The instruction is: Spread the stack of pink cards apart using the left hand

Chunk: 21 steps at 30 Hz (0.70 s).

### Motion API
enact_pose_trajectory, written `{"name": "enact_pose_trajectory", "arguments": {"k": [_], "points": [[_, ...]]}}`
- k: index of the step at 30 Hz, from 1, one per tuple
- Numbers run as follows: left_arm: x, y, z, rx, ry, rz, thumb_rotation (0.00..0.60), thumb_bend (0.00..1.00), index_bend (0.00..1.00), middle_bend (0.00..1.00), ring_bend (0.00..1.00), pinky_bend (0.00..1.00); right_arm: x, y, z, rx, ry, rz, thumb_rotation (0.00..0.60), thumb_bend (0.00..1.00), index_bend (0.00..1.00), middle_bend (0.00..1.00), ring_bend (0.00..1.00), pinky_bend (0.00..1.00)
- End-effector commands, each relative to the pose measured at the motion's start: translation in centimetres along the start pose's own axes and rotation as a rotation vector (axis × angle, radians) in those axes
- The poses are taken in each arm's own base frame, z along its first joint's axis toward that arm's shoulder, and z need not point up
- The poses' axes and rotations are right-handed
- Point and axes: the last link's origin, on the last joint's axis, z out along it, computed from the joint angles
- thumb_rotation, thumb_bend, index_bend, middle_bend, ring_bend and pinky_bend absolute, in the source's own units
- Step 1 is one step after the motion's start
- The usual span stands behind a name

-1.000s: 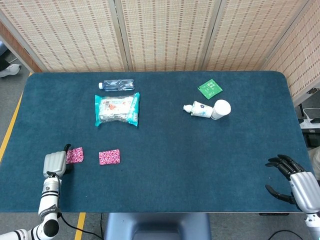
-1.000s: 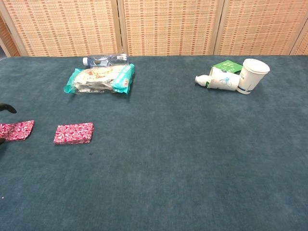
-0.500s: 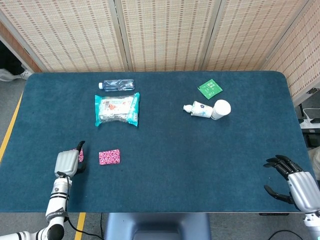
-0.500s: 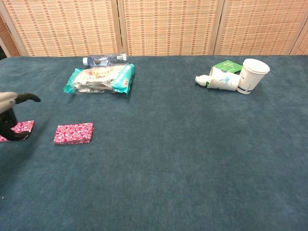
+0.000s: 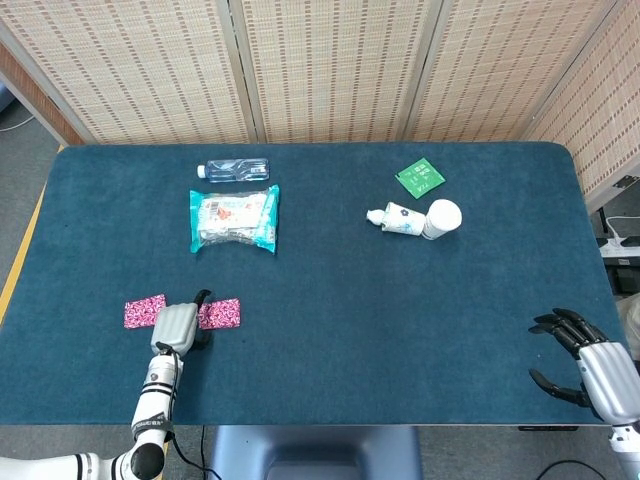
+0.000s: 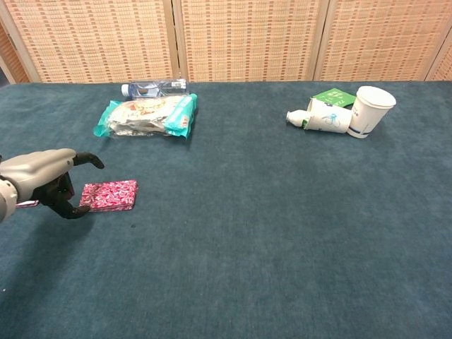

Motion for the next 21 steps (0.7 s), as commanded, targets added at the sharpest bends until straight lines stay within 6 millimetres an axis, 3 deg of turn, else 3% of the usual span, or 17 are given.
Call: {"name": "enact_pose_trajectory", "arguments": {"k": [1,11,21], "points": [[0.0,0.9,-0.2,-0.01,-0.006,-0.004,0.6,0.35,0.17,1.0,1.0,1.0,0.0,0.0,0.0,0.0,-0.002,-0.001,0.6,0.13,0.35,0.25,0.16,0.32],[-1.0,2.9,0.3,0.017,-0.027,0.034,0.6,0.35,0.16,1.0,1.0,1.0,0.0,-0.1,0.0,0.005,-0.001,0.004,0.6,0.13,0.35,0.25,0.16,0.32],[-1.5,2.8,1.1,0.069,-0.008,0.07,0.6,0.35,0.16,1.0,1.0,1.0,0.0,-0.1,0.0,0.005,0.0,0.006,0.6,0.13,0.35,0.25,0.16,0.32]]}}
